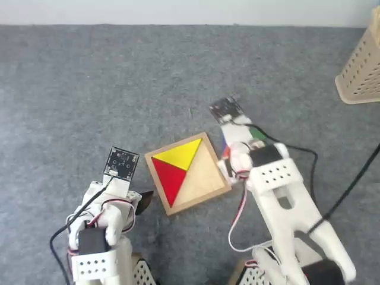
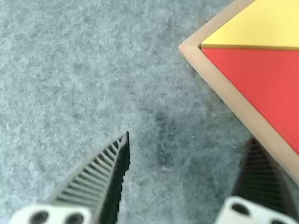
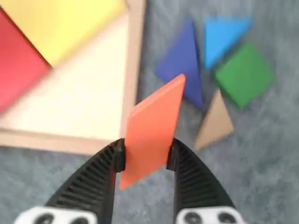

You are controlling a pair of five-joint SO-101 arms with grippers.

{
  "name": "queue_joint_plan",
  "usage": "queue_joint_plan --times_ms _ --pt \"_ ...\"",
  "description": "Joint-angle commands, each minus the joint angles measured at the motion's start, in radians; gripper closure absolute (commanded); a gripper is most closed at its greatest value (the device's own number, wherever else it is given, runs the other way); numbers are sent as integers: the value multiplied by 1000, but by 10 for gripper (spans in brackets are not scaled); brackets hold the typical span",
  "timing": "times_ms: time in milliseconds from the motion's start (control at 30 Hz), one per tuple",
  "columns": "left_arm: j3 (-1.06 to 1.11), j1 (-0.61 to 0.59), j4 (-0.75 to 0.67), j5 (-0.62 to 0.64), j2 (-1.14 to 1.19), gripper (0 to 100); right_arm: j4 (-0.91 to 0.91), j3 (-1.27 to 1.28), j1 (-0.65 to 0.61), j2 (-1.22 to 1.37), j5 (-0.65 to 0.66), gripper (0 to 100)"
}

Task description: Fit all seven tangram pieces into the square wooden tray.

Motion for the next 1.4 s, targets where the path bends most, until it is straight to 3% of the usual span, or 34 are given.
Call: queue_joint_plan --times_ms 0,233,467,633,733,1000,1200,1367 --pt "-5 5 0 -5 -14 647 2 -196 -61 166 -28 976" --pt "-5 5 0 -5 -14 647 -12 -442 -134 526 -87 976" --pt "-5 5 0 -5 -14 647 -61 -476 -128 610 -80 966" --pt "-5 5 0 -5 -14 647 -51 -476 -130 607 -80 840" --pt "-5 5 0 -5 -14 647 -51 -476 -127 605 -80 812" --pt "-5 5 0 -5 -14 647 -61 -477 -125 595 -80 818" --pt "-5 5 0 -5 -14 647 -73 -416 -119 469 -84 954" --pt "-5 5 0 -5 -14 647 -196 -272 -120 440 -80 972"
